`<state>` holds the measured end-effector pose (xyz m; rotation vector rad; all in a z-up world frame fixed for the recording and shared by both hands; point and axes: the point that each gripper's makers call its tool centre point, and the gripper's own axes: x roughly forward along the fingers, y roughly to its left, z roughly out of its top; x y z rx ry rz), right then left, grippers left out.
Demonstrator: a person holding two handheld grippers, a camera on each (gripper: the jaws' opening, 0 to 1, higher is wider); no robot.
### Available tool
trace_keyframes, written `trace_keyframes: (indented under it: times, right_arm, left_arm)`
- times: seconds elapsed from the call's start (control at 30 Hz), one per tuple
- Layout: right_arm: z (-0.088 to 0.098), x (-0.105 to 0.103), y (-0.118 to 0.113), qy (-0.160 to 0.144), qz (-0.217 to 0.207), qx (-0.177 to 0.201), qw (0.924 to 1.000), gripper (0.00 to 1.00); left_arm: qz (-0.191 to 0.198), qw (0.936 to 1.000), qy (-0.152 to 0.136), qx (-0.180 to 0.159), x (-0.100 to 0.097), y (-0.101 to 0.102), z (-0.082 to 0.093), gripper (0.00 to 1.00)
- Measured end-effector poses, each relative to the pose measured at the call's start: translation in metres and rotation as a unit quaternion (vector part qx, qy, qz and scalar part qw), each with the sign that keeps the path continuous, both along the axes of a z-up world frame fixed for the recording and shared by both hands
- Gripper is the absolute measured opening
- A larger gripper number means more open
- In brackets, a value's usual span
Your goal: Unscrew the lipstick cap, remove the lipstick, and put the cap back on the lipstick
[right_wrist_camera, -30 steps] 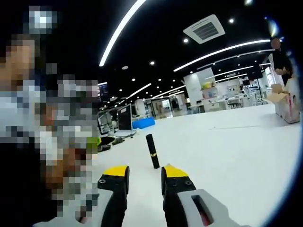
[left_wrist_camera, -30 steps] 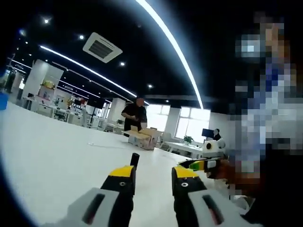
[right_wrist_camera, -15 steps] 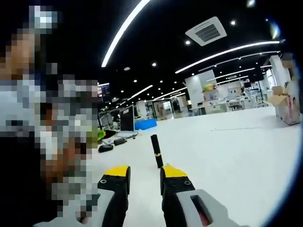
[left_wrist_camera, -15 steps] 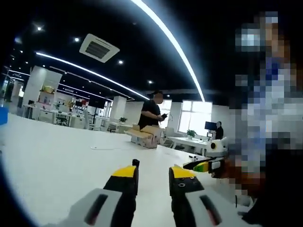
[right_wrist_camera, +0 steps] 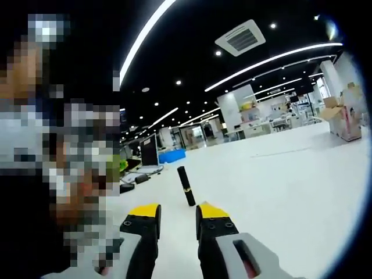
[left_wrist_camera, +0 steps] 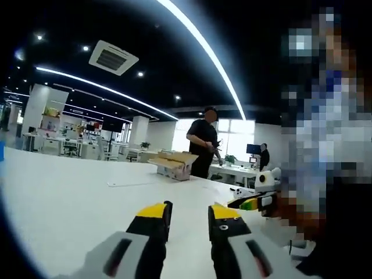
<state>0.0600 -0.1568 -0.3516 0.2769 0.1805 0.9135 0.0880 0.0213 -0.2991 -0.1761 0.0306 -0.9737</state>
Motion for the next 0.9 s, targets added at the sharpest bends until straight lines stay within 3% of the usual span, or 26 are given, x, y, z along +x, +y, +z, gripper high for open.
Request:
trace_keyframes:
  times: [0.4, 0.5, 0.6, 0.9]
  right_arm:
    - [0.007, 0.008, 0.007, -0.005, 0.009, -0.018, 0.9998, 0.2]
    - [0.012, 0.013, 0.008, -0.014, 0.008, -0.004, 0.9999, 0.2]
    - [0.015, 0.019, 0.012, -0.004, 0.01, 0.017, 0.9998, 0.21]
    - [0.01, 0.021, 0.018, -0.004, 0.021, -0.003, 0.9998, 0.2]
  left_arm:
    - [0.012, 0.9995, 0.015, -0.026, 0.005, 0.013, -0.009, 0.26]
    - [0.017, 0.9996, 0.01, -0.021, 0.005, 0.017, -0.01, 0.26]
    - [0.023, 0.9994, 0.014, -0.022, 0.007, 0.022, -0.012, 0.25]
    - [0.021, 0.999, 0.022, -0.032, 0.007, 0.026, -0.015, 0.24]
